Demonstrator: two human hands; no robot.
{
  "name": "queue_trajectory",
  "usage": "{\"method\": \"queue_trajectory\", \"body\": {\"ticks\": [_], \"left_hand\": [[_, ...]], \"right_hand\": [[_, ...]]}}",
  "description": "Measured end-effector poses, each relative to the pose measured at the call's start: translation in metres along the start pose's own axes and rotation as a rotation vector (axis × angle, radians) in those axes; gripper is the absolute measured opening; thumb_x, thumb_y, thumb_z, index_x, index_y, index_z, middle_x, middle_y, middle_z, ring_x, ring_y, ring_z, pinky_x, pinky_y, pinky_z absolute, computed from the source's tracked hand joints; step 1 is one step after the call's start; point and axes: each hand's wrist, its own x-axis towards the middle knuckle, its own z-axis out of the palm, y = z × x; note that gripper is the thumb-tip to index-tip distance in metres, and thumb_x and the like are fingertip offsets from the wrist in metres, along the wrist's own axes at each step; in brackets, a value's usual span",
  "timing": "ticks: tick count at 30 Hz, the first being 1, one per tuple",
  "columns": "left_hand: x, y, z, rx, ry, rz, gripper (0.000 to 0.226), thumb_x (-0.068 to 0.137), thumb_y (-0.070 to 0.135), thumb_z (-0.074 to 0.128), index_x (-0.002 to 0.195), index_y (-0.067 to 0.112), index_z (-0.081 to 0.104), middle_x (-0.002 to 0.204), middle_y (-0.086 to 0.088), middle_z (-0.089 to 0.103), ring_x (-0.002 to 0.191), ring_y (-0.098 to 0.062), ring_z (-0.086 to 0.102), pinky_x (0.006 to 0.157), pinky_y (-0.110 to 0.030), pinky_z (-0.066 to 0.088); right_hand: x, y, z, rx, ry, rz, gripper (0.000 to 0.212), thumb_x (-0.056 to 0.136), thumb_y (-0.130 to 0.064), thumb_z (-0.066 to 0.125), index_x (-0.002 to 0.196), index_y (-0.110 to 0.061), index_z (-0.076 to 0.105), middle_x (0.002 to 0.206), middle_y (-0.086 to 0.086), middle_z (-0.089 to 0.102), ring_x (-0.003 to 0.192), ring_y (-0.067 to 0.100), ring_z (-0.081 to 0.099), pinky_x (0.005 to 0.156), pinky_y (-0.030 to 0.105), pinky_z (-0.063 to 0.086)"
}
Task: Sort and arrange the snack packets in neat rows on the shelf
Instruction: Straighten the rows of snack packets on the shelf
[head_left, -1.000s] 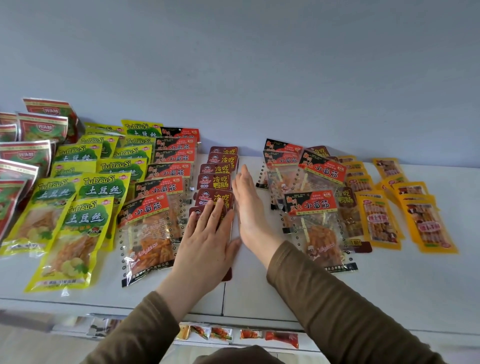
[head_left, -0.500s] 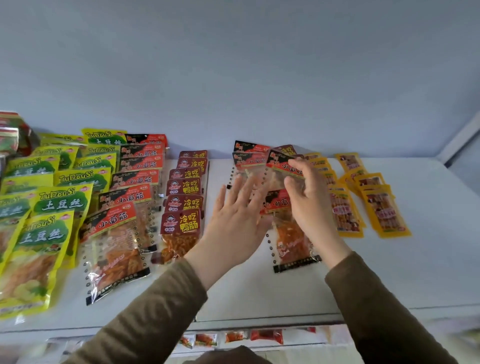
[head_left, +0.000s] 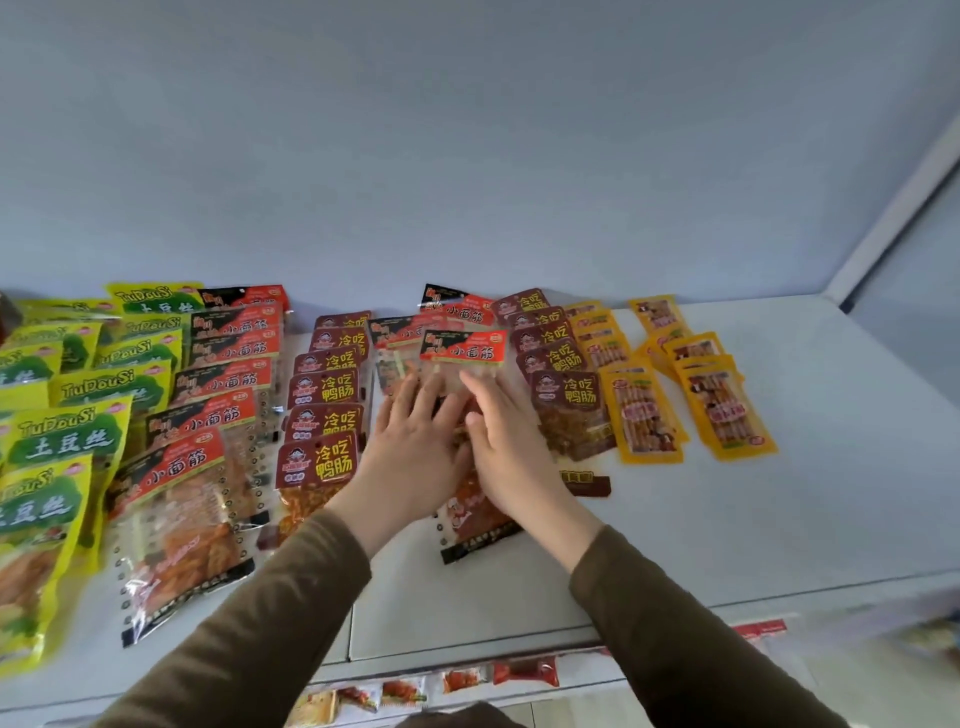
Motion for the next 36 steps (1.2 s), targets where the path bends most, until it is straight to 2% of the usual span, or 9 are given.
{"method": "queue_trajectory", "body": {"ticks": [12, 17, 20, 25, 27, 29, 30, 32, 36], "left_hand": [[-0.005, -0.027, -0.015, -0.322, 0.158, -0.096, 0.076, 0.096, 0.063, 0.052, 0.158, 0.042, 0.014, 0.167, 0.006, 0.007, 0.154, -0.031, 0.005, 0.123, -0.059, 0.019], [0.017, -0.05, -0.031, -0.263, 0.06, -0.32, 0.088, 0.097, 0.075, 0.029, 0.164, 0.027, -0.003, 0.172, -0.004, 0.008, 0.158, -0.033, -0.001, 0.128, -0.053, 0.004], [0.029, -0.04, -0.032, -0.319, 0.017, -0.275, 0.08, 0.102, 0.064, 0.033, 0.164, 0.025, -0.002, 0.171, -0.006, 0.016, 0.157, -0.035, 0.007, 0.127, -0.05, 0.005], [0.033, -0.04, -0.032, -0.543, 0.065, -0.219, 0.076, 0.104, 0.05, 0.044, 0.163, 0.021, 0.005, 0.169, -0.005, 0.02, 0.155, -0.032, 0.019, 0.124, -0.05, 0.018], [0.041, -0.05, -0.035, -0.633, 0.119, -0.291, 0.081, 0.102, 0.052, 0.049, 0.164, 0.025, 0.004, 0.171, -0.005, 0.016, 0.155, -0.032, 0.018, 0.124, -0.055, 0.023], [0.054, -0.05, -0.047, -0.759, 0.096, -0.349, 0.08, 0.104, 0.044, 0.053, 0.164, 0.027, 0.004, 0.169, -0.008, 0.021, 0.143, -0.031, 0.043, 0.113, -0.052, 0.043], [0.06, -0.047, -0.052, -0.824, 0.048, -0.374, 0.078, 0.105, 0.038, 0.053, 0.164, 0.026, 0.003, 0.166, -0.01, 0.028, 0.123, -0.026, 0.06, 0.095, -0.042, 0.057], [0.072, -0.035, -0.06, -0.91, -0.051, -0.409, 0.077, 0.107, 0.028, 0.053, 0.164, 0.023, 0.001, 0.152, -0.01, 0.043, 0.087, -0.013, 0.067, 0.058, -0.023, 0.056], [0.094, -0.028, -0.054, -1.032, -0.029, -0.503, 0.078, 0.103, 0.022, 0.06, 0.161, 0.023, 0.008, 0.112, -0.002, 0.06, 0.095, -0.027, 0.071, 0.072, -0.036, 0.062]], "right_hand": [[0.02, 0.02, -0.02, 0.327, -0.005, 0.224, 0.057, 0.106, -0.049, 0.037, 0.157, -0.026, 0.028, 0.161, -0.006, 0.033, 0.147, 0.012, 0.032, 0.116, 0.03, 0.028], [0.047, 0.001, -0.019, 0.549, -0.04, 0.338, 0.071, 0.103, -0.043, 0.05, 0.161, -0.03, 0.012, 0.168, -0.004, 0.017, 0.152, 0.018, 0.024, 0.119, 0.04, 0.025], [0.058, -0.009, -0.006, 0.552, -0.061, 0.371, 0.069, 0.103, -0.04, 0.053, 0.16, -0.031, 0.016, 0.161, -0.001, 0.034, 0.144, 0.026, 0.042, 0.116, 0.049, 0.038], [0.054, -0.006, 0.005, 0.65, -0.073, 0.381, 0.081, 0.091, -0.062, 0.061, 0.158, -0.039, 0.02, 0.164, -0.007, 0.029, 0.146, 0.017, 0.036, 0.119, 0.047, 0.033], [0.06, 0.0, -0.005, 0.71, -0.01, 0.411, 0.069, 0.1, -0.044, 0.057, 0.159, -0.032, 0.023, 0.162, -0.007, 0.03, 0.145, 0.014, 0.036, 0.118, 0.042, 0.033], [0.07, 0.003, -0.013, 0.761, 0.001, 0.448, 0.05, 0.105, -0.03, 0.052, 0.152, -0.025, 0.037, 0.147, -0.008, 0.048, 0.125, 0.006, 0.05, 0.102, 0.029, 0.041], [0.076, 0.005, -0.014, 0.798, -0.001, 0.465, 0.036, 0.105, -0.026, 0.051, 0.141, -0.025, 0.047, 0.131, -0.011, 0.057, 0.109, 0.001, 0.056, 0.091, 0.025, 0.044], [0.087, -0.001, -0.009, 0.821, 0.011, 0.512, 0.013, 0.103, -0.024, 0.054, 0.111, -0.033, 0.059, 0.104, -0.014, 0.067, 0.089, -0.001, 0.06, 0.087, 0.029, 0.048], [0.104, -0.004, 0.0, 0.882, 0.052, 0.566, 0.01, 0.099, -0.023, 0.06, 0.099, -0.033, 0.062, 0.09, -0.005, 0.073, 0.083, 0.016, 0.073, 0.07, 0.033, 0.059]]}}
